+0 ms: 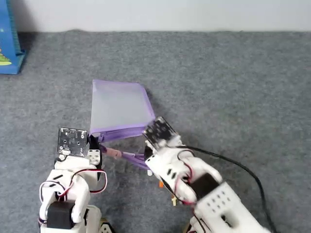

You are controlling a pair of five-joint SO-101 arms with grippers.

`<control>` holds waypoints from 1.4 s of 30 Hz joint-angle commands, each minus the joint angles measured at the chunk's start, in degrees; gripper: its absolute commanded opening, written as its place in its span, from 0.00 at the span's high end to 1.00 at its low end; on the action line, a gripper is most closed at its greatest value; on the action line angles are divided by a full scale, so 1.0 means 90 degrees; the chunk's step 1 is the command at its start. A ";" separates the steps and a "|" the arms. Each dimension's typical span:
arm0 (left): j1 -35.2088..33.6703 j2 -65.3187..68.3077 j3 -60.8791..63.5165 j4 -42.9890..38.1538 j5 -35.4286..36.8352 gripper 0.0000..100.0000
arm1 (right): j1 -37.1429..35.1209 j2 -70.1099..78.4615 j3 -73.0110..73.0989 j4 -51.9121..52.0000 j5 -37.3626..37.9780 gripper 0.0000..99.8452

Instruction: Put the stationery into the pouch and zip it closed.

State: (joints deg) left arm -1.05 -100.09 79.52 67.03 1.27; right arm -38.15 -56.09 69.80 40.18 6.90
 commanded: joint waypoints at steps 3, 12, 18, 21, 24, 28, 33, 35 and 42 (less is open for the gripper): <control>-0.0020 -0.0059 -0.0034 -0.0078 0.0059 0.99 | -0.0249 0.2056 -0.1123 -0.0249 -0.0088 0.81; -0.0020 -0.0059 0.0005 -0.0078 0.0059 0.99 | -0.0640 0.2867 -0.1485 -0.0181 -0.0098 0.81; -0.0020 -0.0059 0.0034 -0.0088 0.0049 0.99 | -0.1070 0.2886 -0.1455 -0.0161 -0.0098 0.81; -0.0020 -0.0059 0.0034 -0.0088 0.0049 0.99 | -0.1167 0.2799 -0.1485 0.0103 -0.0098 0.81; -0.0029 -0.0059 0.0034 -0.0088 0.0049 0.99 | -0.1177 0.2730 -0.1485 0.0190 -0.0098 0.81; -0.0029 -0.0059 0.0034 -0.0088 0.0049 0.99 | -0.1216 0.2720 -0.1485 0.0161 -0.0098 0.81; -0.0029 -0.0059 0.0034 -0.0088 0.0049 0.99 | -0.1216 0.2759 -0.1407 -0.0063 -0.0098 0.81; -0.0029 -0.0059 0.0034 -0.0088 0.0049 0.99 | -0.1197 0.2916 -0.1397 -0.0190 -0.0078 0.81; -0.0029 -0.0059 0.0034 -0.0078 0.0049 0.99 | -0.1148 0.3492 -0.1553 -0.0200 -0.0039 0.82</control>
State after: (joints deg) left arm -1.23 -100.09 80.48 67.03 1.27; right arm -48.70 -24.79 59.78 39.03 6.55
